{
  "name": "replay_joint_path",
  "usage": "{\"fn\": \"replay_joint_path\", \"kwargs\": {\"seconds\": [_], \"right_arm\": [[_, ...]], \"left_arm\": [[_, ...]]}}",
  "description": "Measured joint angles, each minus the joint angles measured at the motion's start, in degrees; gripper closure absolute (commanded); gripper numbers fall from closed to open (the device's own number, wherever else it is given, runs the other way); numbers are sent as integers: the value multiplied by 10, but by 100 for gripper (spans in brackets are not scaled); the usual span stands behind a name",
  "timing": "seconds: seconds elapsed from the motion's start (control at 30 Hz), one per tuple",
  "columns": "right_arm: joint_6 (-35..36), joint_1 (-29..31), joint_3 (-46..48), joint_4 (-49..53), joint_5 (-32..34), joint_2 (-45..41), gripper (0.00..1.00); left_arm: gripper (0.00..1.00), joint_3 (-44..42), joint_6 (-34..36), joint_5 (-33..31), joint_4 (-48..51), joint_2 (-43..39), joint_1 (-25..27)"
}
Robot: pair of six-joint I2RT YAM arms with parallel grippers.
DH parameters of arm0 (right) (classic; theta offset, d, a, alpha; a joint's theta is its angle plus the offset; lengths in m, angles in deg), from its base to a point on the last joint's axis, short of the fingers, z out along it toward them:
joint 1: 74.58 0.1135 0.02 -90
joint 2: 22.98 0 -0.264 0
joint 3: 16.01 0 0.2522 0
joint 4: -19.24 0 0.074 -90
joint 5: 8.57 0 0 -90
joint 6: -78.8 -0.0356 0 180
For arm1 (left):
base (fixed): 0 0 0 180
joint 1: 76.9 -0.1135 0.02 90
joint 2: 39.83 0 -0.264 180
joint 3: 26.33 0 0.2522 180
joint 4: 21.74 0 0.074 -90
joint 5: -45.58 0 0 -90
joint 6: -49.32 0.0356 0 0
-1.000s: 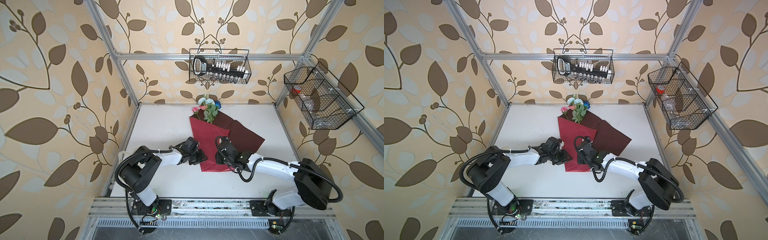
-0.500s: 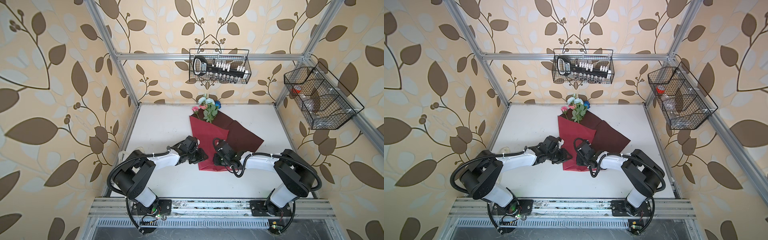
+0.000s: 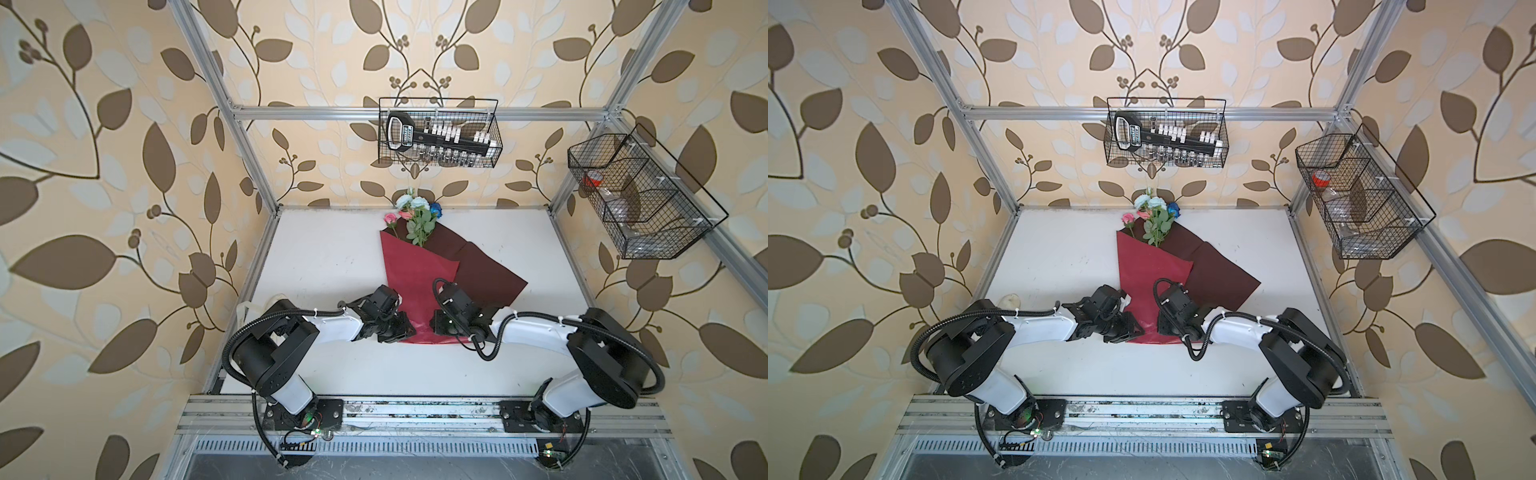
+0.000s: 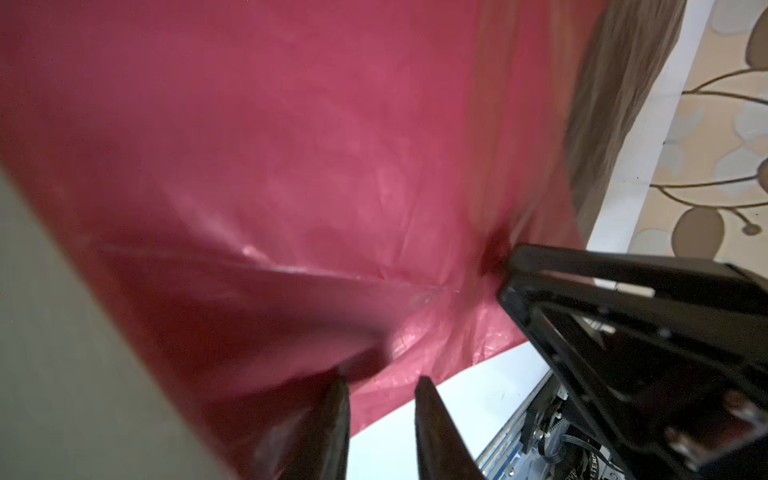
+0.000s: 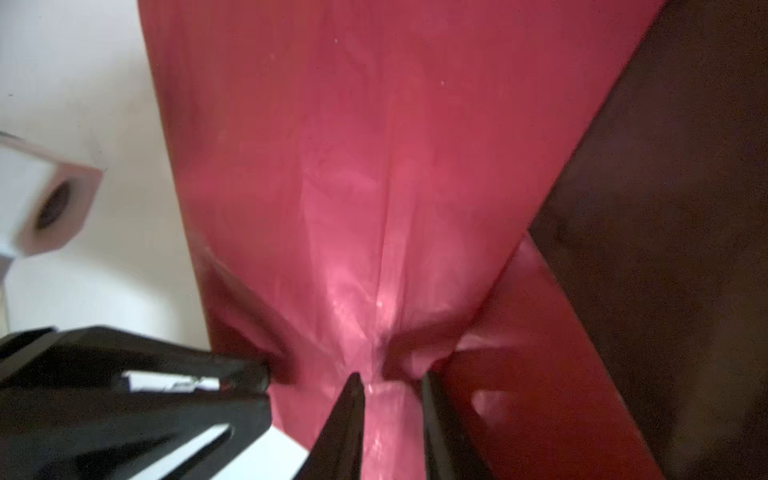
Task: Tie the bouquet of fake flowers
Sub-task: 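Release the sheet with the right gripper and draw it back toward the robot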
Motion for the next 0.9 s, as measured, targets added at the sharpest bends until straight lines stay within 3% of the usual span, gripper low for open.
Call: {"fn": "replay_joint_path", "kwargs": {"seconds": [0.13, 0.23, 0.4, 0.9], "right_arm": [[-19, 0, 38, 2, -6, -95, 74], [-37, 0, 63, -3, -19, -121, 78], [-62, 1, 94, -14, -42, -110, 83], [-65, -8, 107, -33, -68, -67, 84]], "left_arm": [[71, 0, 0, 2, -5, 2, 0], [71, 0, 0, 2, -5, 2, 0], [71, 0, 0, 3, -5, 3, 0], [72, 1, 0, 5, -8, 6, 0]]}}
